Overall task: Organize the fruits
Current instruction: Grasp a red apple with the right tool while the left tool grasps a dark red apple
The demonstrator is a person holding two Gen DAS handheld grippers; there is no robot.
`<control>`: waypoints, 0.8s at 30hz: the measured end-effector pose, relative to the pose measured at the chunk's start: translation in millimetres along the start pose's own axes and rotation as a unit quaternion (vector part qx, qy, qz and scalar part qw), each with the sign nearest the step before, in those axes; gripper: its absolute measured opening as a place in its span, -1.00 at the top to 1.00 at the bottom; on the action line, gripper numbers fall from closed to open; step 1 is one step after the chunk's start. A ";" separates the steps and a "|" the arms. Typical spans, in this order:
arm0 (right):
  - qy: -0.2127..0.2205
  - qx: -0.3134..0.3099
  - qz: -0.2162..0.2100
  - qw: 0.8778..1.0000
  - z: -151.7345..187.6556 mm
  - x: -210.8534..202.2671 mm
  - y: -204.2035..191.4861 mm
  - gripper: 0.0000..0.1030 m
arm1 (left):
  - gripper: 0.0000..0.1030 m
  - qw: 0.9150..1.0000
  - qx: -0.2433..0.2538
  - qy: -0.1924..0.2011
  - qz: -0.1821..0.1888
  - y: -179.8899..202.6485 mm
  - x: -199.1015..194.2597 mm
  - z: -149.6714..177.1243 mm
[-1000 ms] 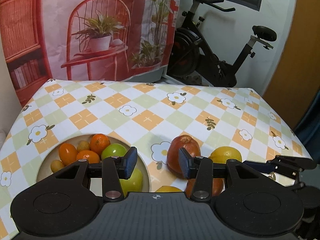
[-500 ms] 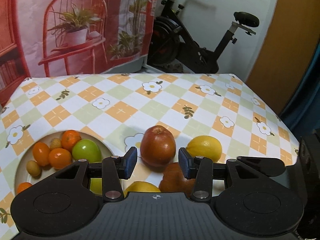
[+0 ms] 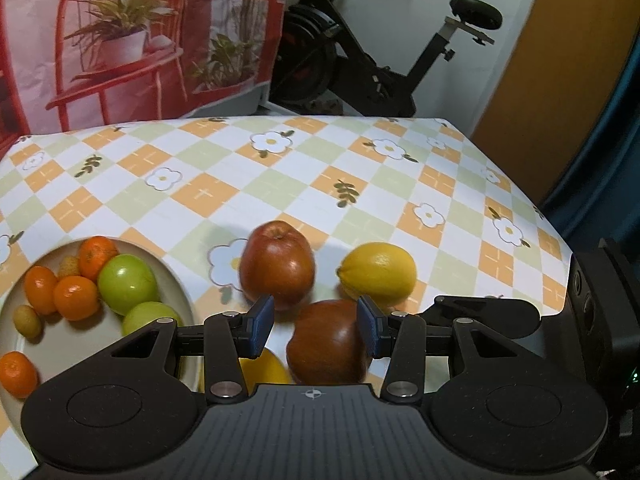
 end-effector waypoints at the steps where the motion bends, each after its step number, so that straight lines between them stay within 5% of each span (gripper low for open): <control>1: 0.000 0.001 0.002 1.000 0.2 -2.7 1.3 -0.13 | 0.07 1.000 -0.001 -0.002 0.004 1.7 0.6 0.6; 8: -0.002 -0.003 0.014 1.000 -1.1 -15.5 5.9 -0.13 | 0.07 0.999 0.000 -0.019 0.036 18.7 10.2 7.0; 24: 0.010 -0.018 0.019 1.000 -11.6 -25.7 2.0 -0.09 | 0.09 0.998 -0.048 -0.033 0.019 -5.4 17.3 13.6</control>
Point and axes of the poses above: each gripper's, at about its wrist camera, not at the fingertips, and x roughly the way its jaws point, y to its right, z to its underside, the point moved 10 cm from there along x, roughly the way its jaws point, and after that the axes turned 12 degrees about y, right-handed, at the moved point
